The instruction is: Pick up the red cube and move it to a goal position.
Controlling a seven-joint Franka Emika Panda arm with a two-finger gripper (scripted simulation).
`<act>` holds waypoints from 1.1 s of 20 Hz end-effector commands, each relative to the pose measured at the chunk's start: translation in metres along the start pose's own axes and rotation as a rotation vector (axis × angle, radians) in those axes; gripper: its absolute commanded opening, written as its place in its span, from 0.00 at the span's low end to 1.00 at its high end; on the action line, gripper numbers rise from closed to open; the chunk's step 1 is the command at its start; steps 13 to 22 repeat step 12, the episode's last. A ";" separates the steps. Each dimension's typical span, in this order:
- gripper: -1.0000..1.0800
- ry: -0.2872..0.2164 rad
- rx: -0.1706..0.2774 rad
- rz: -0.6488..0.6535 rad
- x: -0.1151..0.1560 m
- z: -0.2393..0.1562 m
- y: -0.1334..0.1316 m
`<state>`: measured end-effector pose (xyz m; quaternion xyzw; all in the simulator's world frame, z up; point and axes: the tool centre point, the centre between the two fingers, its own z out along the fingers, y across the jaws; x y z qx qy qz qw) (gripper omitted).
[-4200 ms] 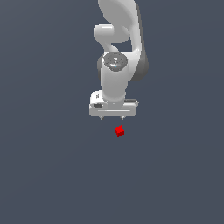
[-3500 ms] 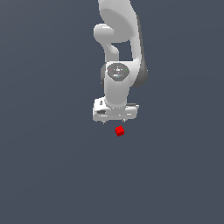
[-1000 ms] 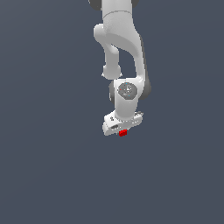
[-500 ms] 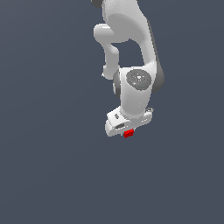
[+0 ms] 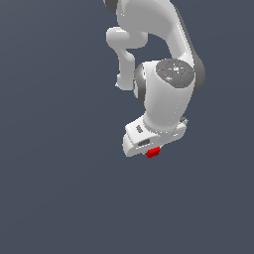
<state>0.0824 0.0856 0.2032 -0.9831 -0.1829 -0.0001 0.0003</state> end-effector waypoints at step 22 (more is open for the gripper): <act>0.00 0.000 0.000 0.001 0.017 -0.024 0.001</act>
